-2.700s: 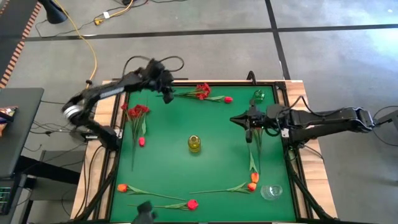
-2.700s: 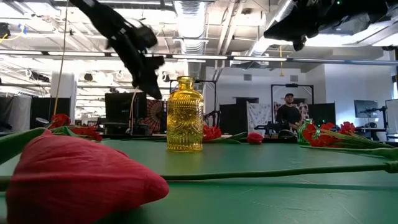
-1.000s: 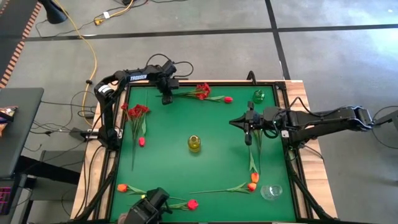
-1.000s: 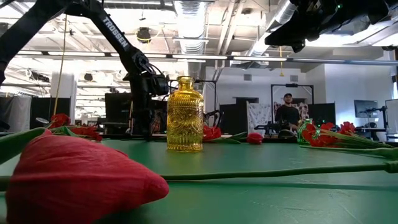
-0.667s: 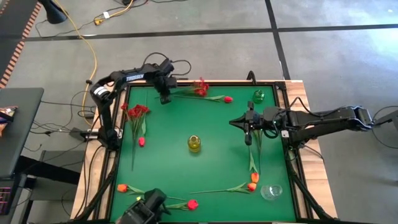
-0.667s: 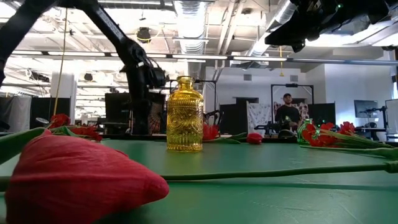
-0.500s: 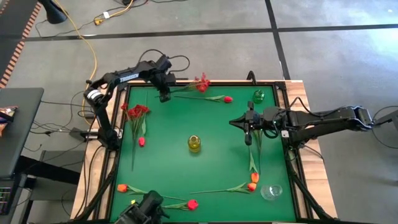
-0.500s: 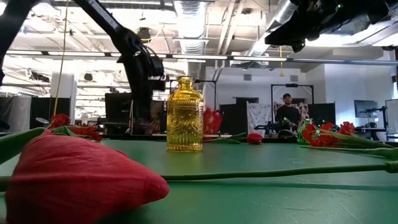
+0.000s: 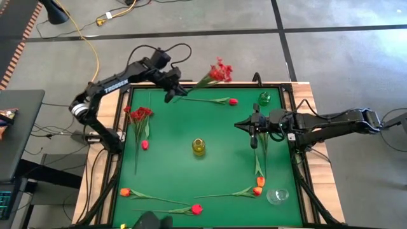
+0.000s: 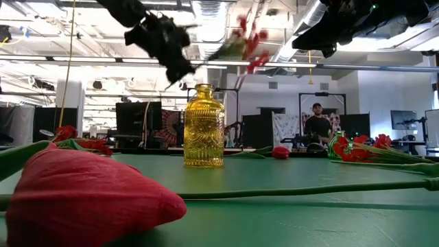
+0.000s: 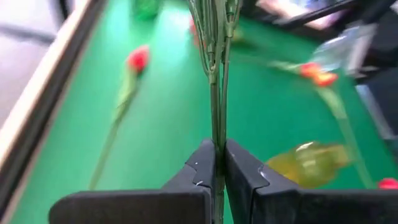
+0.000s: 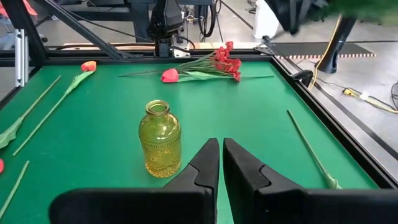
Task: Sort flowers into vase by color
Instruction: Put the top red flowers into the yellow vase
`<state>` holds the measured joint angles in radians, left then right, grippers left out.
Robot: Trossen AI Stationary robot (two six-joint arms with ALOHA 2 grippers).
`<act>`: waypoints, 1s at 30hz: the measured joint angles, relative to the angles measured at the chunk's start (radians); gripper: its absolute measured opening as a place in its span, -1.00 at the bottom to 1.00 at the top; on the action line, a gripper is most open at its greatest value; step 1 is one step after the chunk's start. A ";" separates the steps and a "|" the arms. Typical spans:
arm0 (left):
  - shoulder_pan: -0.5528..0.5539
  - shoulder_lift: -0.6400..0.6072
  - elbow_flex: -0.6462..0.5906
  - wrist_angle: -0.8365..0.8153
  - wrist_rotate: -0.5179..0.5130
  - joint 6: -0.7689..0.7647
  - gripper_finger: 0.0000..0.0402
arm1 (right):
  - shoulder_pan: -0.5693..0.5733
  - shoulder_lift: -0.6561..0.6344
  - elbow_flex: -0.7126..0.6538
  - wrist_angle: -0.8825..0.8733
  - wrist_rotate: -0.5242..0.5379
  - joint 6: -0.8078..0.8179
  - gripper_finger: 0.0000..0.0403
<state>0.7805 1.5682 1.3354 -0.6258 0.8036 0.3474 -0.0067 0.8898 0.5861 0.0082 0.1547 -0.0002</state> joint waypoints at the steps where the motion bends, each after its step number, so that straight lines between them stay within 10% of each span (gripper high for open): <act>1: -0.019 -0.009 0.000 0.022 0.024 -0.009 -0.99 | 0.000 0.000 0.000 0.000 0.000 0.000 -0.75; 8: -0.172 -0.038 0.000 0.210 0.127 -0.101 -0.99 | 0.000 0.000 0.000 0.000 0.000 0.003 -0.75; 25: -0.400 -0.133 0.001 0.443 -0.049 -0.224 -1.00 | 0.006 0.000 0.000 0.000 0.001 0.026 -0.75; 30: -0.444 -0.198 -0.159 0.821 -0.105 -0.406 -1.00 | 0.004 0.000 0.000 0.000 0.001 0.006 -0.75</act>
<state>0.3364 1.3702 1.1767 0.1949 0.6991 -0.0588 -0.0025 0.8894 0.5861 0.0078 0.1555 0.0055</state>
